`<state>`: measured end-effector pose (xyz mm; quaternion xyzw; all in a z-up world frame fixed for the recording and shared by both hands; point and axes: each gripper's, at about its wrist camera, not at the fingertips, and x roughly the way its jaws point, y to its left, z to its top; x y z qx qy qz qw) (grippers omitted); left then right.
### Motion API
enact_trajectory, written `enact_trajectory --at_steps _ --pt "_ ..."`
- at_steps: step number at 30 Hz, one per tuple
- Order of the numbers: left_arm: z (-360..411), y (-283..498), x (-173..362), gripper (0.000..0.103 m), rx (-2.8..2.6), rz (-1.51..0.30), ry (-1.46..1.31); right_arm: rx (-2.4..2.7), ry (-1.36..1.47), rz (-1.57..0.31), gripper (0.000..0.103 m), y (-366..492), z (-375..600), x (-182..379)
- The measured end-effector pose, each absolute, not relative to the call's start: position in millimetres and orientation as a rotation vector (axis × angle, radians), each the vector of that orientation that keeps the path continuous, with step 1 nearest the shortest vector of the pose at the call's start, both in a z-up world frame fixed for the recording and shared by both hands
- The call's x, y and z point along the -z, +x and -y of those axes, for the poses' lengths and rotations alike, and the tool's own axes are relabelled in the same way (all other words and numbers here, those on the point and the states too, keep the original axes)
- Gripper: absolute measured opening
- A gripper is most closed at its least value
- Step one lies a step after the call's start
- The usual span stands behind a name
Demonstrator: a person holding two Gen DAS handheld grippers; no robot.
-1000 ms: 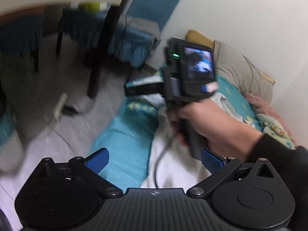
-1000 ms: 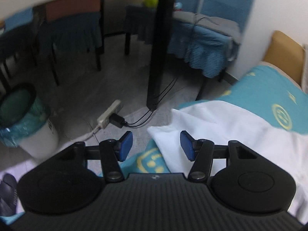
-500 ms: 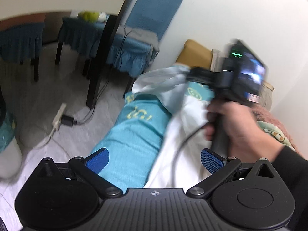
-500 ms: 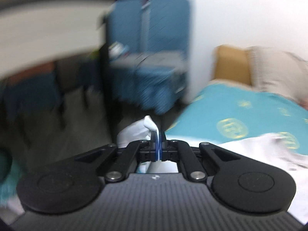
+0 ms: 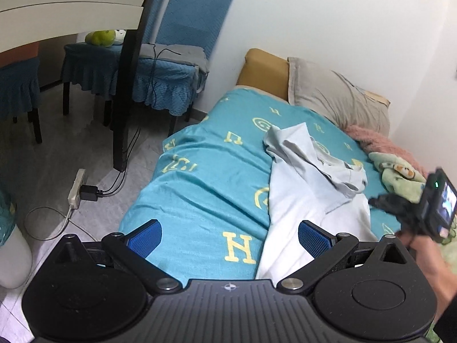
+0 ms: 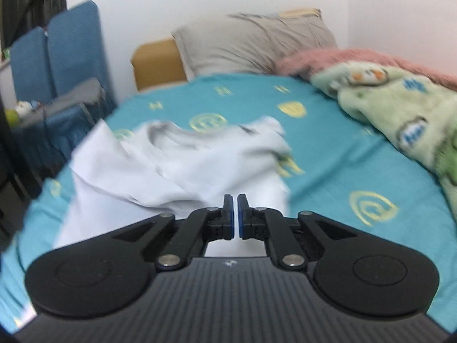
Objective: Fold clothes
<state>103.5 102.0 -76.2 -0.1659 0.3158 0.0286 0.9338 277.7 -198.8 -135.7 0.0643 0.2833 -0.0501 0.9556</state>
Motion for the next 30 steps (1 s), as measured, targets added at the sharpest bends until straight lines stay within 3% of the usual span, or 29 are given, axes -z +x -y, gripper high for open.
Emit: enact_trajectory --at_steps 3,4,5,7,15,18,20,23,26,30 --pt "-98 103 76 0.103 -0.055 -0.640 -0.335 0.048 0.077 -0.584 0.012 268 202 137" --pt "-96 104 77 0.103 -0.054 -0.645 -0.330 0.016 0.046 -0.569 0.029 270 197 134" --pt "-94 105 77 0.103 -0.053 -0.650 -0.325 -0.025 0.021 -0.548 0.059 276 189 131" --pt "-94 108 80 0.103 -0.053 -0.664 -0.325 -0.106 -0.028 -0.501 0.082 285 173 125" --pt "-94 117 91 0.103 -0.070 -0.694 -0.308 -0.304 -0.147 -0.534 0.077 343 79 129" --pt "-88 121 96 0.103 -0.090 -0.690 -0.241 -0.290 -0.148 -0.561 0.067 363 62 138" --pt "-84 121 97 0.103 -0.080 -0.682 -0.216 -0.259 -0.111 -0.571 0.035 373 61 141" --pt "-76 120 96 0.103 -0.056 -0.666 -0.179 -0.231 -0.006 -0.566 0.019 381 70 138" --pt "-70 120 97 0.103 -0.031 -0.661 -0.157 -0.222 0.143 -0.539 0.010 382 92 128" --pt "-69 122 99 0.103 -0.019 -0.670 -0.170 -0.207 0.271 -0.520 0.009 384 120 119"
